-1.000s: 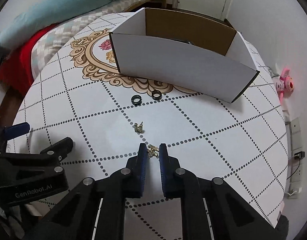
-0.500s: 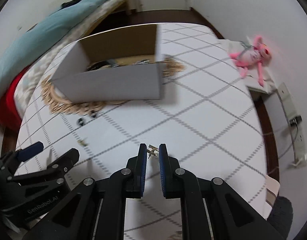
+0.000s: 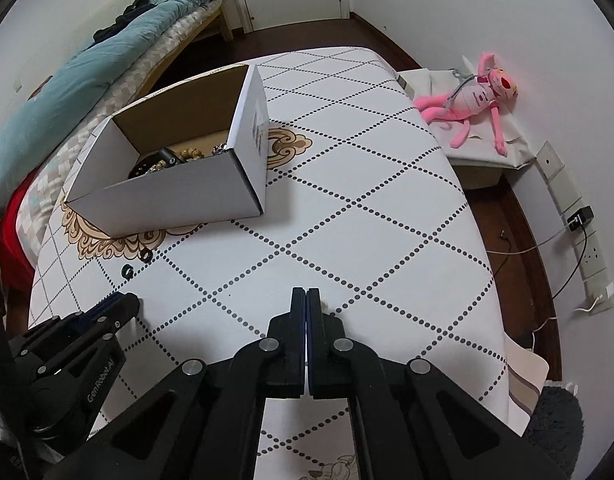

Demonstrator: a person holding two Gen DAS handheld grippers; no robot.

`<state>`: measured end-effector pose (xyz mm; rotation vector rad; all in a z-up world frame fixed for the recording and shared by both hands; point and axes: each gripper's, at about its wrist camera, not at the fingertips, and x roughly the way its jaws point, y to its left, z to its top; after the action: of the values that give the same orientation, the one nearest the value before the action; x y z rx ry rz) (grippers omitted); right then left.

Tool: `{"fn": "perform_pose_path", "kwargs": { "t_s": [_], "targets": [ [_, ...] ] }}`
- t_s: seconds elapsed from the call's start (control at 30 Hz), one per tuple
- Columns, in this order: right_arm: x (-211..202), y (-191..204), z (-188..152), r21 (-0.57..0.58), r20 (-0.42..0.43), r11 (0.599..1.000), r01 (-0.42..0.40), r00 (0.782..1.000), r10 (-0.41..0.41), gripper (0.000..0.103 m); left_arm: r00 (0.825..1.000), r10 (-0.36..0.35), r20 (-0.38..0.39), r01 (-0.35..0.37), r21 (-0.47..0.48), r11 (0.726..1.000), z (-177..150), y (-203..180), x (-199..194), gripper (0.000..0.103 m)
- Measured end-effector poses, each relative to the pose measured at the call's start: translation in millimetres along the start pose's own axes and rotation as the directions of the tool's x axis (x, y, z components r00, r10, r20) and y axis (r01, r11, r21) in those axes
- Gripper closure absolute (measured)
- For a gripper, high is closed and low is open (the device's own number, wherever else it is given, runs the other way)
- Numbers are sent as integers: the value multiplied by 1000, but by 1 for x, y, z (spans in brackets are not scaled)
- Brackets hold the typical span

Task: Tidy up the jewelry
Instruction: 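Grasp the other gold earring with the left tool while the right tool holds its earring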

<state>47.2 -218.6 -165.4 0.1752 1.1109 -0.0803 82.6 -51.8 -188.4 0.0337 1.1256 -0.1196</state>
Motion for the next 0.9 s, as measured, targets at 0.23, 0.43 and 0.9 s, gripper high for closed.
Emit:
{"fn": "perform_pose_path", "kwargs": {
  "t_s": [0.23, 0.43, 0.9],
  "targets": [
    [-8, -26, 4, 147, 15, 976, -162, 987, 161, 103, 999, -36, 14, 37, -20, 999, -3, 8, -11, 97],
    [5, -26, 11, 128, -50, 978, -165, 984, 172, 81, 997, -61, 42, 62, -32, 998, 4, 10, -27, 97],
    [26, 15, -8, -86, -26, 996, 25, 999, -27, 89, 999, -41, -3, 41, -47, 998, -2, 15, -17, 97]
  ]
}}
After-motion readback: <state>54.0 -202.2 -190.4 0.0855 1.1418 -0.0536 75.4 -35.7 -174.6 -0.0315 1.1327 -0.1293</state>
